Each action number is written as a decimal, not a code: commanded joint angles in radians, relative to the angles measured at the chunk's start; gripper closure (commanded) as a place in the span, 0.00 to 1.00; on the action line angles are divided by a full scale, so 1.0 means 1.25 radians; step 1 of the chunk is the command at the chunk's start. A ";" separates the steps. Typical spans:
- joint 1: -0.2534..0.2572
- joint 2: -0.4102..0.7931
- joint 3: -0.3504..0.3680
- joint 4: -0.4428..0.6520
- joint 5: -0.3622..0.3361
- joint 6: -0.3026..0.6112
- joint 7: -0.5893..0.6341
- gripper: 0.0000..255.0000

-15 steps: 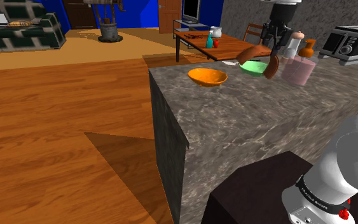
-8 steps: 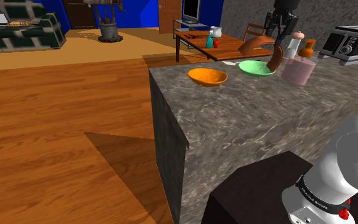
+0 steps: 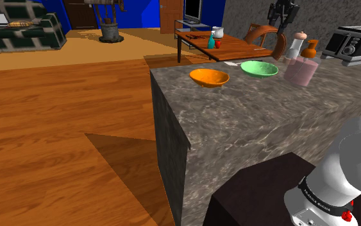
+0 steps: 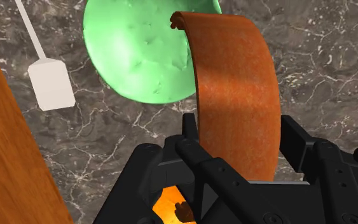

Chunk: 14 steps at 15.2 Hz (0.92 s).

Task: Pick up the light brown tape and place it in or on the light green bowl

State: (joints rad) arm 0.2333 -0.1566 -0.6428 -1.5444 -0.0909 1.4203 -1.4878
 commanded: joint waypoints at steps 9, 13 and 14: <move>-0.093 0.257 -0.101 0.245 0.168 -0.048 -0.166 1.00; -0.072 0.223 -0.096 0.163 0.142 0.009 -0.152 1.00; -0.068 0.215 -0.095 0.144 0.137 0.022 -0.149 1.00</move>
State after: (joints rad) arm 0.1402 0.1272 -0.7641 -1.3354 0.0905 1.4297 -1.6810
